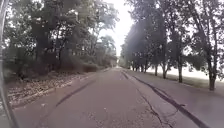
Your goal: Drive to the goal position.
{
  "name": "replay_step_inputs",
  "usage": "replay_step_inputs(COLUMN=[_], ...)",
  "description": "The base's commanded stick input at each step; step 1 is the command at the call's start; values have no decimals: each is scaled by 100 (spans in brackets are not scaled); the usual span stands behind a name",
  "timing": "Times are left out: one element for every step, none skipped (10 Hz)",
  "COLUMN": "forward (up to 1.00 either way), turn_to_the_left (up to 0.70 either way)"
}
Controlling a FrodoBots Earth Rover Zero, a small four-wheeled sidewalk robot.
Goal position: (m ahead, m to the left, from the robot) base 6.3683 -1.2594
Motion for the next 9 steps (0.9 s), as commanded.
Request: replay_step_inputs(forward=[7, 7, 7, 7, 7, 7, 7, 7, 7], turn_to_the_left=[0, 0, 0, 0, 0, 0, 0, 0, 0])
